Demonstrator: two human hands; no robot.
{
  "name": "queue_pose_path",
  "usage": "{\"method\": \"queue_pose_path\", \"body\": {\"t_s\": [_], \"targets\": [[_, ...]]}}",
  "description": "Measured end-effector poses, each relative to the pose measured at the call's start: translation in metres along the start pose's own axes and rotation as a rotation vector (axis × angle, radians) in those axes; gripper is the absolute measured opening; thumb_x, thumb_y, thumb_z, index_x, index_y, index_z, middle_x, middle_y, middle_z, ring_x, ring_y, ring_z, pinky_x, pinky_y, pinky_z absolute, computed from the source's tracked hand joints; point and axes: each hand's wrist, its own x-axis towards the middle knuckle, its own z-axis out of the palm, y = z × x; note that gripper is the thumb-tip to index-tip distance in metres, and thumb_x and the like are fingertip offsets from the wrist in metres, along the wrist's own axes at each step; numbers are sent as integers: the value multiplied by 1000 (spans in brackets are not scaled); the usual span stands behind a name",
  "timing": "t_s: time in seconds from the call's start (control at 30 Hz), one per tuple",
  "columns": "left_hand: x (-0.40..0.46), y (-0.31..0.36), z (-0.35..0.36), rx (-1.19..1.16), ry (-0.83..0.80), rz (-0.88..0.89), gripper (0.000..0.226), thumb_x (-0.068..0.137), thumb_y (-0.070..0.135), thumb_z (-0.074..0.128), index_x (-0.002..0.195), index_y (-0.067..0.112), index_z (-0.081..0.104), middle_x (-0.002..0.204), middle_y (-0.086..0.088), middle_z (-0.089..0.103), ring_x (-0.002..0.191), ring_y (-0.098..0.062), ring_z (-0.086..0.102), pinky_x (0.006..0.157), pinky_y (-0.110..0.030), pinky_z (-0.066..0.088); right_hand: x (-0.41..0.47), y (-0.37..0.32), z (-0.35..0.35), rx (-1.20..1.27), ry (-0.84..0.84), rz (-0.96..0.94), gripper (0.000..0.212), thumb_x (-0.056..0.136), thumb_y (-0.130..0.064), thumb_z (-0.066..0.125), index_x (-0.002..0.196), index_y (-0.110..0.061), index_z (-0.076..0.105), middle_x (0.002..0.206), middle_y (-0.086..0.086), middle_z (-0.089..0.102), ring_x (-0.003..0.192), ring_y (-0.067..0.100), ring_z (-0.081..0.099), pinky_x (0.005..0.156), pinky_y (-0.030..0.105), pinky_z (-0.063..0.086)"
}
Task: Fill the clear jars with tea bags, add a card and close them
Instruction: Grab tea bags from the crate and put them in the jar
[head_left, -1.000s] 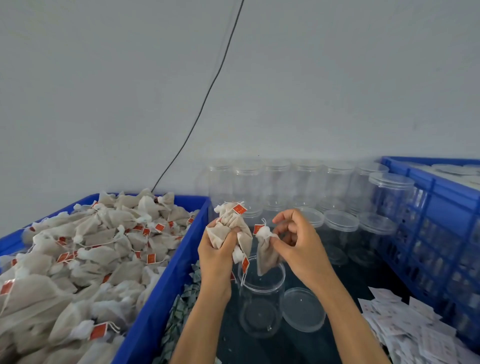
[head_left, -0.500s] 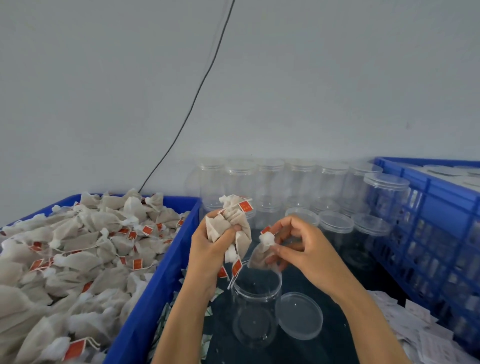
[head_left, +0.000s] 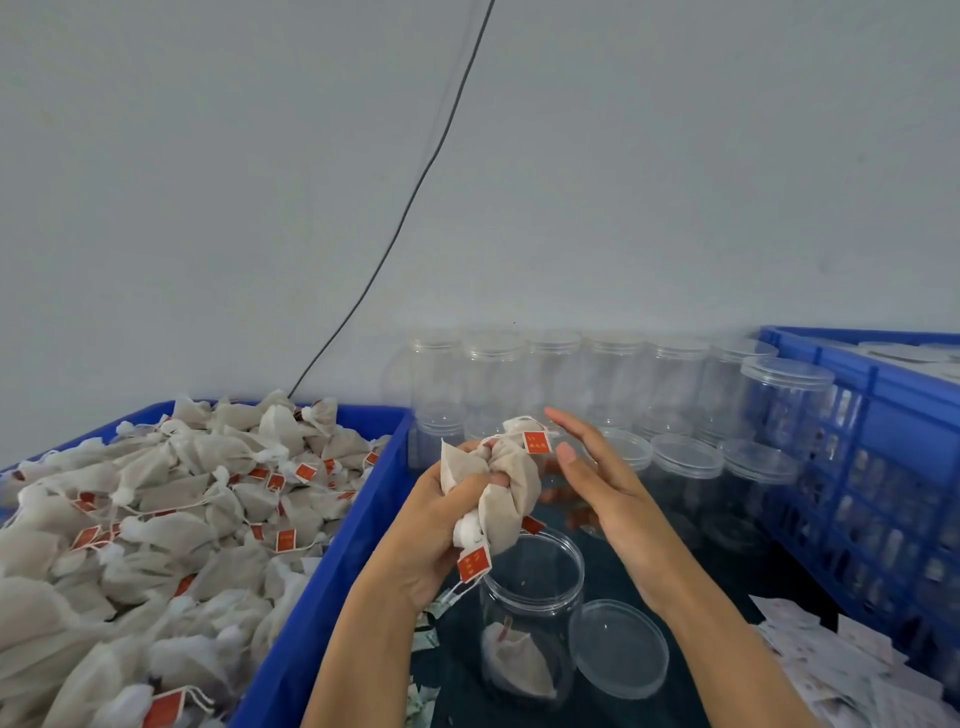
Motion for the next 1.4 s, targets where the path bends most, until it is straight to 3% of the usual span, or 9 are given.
{"method": "queue_pose_path", "body": {"t_s": [0.1,0.2,0.4,0.53,0.67,1.0,1.17,1.3,1.4], "targets": [[-4,3,-1,63,-90,-34,38,73,28,80,108,19,66,92,-6,71,80,-16,68,63,-27,55,-1,1,2,122,-1,22,38,90,-49,40,123,-43,59,116,-11,67,103,12,65,90,32,52],[-8,4,-1,127,-133,-78,40,71,23,80,108,18,66,91,-4,72,78,-15,69,63,-25,54,-1,1,3,281,28,94,29,95,-34,48,106,-21,71,98,3,72,91,25,63,85,43,49],[-9,8,-6,123,-127,-40,37,74,23,77,110,18,69,97,-10,73,79,-16,70,63,-25,56,0,-1,0,259,271,30,11,88,-9,65,86,-16,72,86,1,75,74,12,68,55,18,51],[-4,9,-9,-81,104,-38,39,68,28,69,101,9,65,74,-6,69,60,-11,66,49,-24,52,-1,-5,-3,126,308,-117,13,88,-6,65,86,-17,71,87,-9,72,78,2,66,57,13,50],[-1,9,-9,-158,268,-43,34,73,33,69,100,14,63,80,-7,63,69,-14,62,52,-27,52,-3,-9,-2,-15,195,-181,20,90,-3,61,89,-20,72,88,-17,69,81,-7,62,62,10,49],[4,10,6,-285,275,-45,17,89,29,62,92,13,62,75,-7,65,63,-13,63,48,-26,53,-6,-15,-5,-315,54,-183,20,89,-18,66,98,-36,67,98,-23,68,94,-8,61,80,10,48],[3,10,20,-426,259,-112,29,88,29,63,105,5,64,87,-15,68,75,-21,66,62,-32,54,-10,-17,7,-441,-153,-320,51,71,-43,79,112,-51,50,118,-24,47,112,-7,46,90,13,44],[3,5,26,-360,297,-105,24,89,27,62,100,7,66,81,-11,71,72,-19,68,62,-32,54,-13,-13,20,-564,-140,-458,53,75,-29,81,110,-48,47,121,-21,33,115,-8,38,89,5,39],[2,4,30,-411,250,-116,19,90,21,60,99,5,67,81,-11,72,71,-20,71,63,-33,57,-15,-11,27,-777,8,-573,37,83,-18,74,111,-33,56,123,-11,38,109,4,45,85,19,50]]}}
